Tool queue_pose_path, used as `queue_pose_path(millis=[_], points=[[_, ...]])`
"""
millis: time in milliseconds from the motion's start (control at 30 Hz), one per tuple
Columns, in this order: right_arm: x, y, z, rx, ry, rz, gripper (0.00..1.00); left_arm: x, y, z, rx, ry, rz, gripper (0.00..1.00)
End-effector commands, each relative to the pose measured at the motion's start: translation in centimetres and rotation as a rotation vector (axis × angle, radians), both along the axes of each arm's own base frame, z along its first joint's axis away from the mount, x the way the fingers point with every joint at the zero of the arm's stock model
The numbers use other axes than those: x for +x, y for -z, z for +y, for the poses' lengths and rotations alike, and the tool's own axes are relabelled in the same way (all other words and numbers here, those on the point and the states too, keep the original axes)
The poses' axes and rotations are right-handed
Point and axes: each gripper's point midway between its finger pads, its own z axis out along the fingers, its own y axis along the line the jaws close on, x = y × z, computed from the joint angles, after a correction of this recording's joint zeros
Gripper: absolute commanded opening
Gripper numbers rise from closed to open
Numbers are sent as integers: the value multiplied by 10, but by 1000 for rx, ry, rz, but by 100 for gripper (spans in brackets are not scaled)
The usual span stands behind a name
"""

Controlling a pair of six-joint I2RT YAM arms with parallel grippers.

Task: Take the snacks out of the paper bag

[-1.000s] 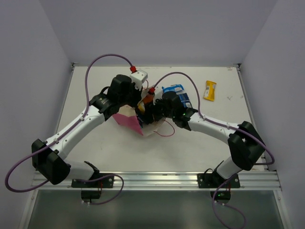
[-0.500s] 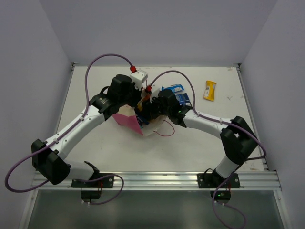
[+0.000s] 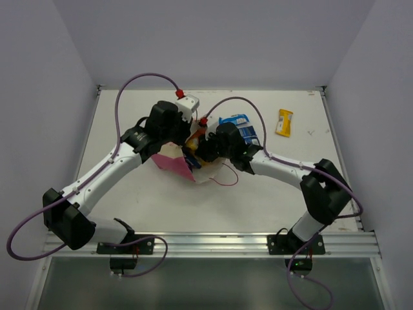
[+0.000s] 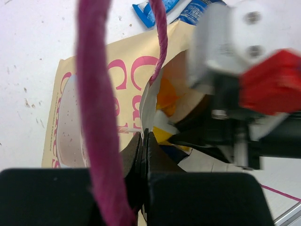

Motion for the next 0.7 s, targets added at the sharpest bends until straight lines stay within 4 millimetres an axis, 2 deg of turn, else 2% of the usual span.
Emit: queue_pose_path(millis=[0,133,167,233,267,300,367,400,433,467,500,533,567,600,633,667], points=[[-7,-47,-22,37,39,-98,0,4,1,15,38,-42,-10,0],[-25,-75,-50,66,81,-114,0,9,0,23,42,-69,-16,0],[-31,-92,-59,91,93,-139,0,10,1,24,46,-74,-16,0],[-36,-108,-80,89,151,-151,0,13,0,29,52,-85,-21,0],[-33,-104,-86,70,181,-138,0,13,1,30,55,-86,-21,0],[-28,-117,-104,87,241,-157,0,14,1,31,59,-84,-24,0],[-16,-120,-138,68,389,-140,0,13,1,34,66,-80,-25,0],[1,-122,-171,63,507,-128,0,12,3,34,77,-65,-28,0],[7,-115,-191,37,577,-94,0,11,5,35,83,-57,-29,0],[18,-116,-209,53,662,-65,0,10,4,36,86,-53,-35,0],[36,-101,-240,30,773,-14,0,9,7,37,101,-41,-37,0],[42,-90,-253,37,836,45,0,8,7,38,112,-30,-44,0],[53,-84,-277,42,910,74,0,8,6,39,115,-28,-47,0],[60,-75,-284,43,934,108,0,8,5,40,119,-25,-53,0],[69,-51,-287,34,955,185,0,8,5,40,120,-21,-55,0],[80,-47,-297,43,981,208,0,7,4,40,118,-20,-58,0]])
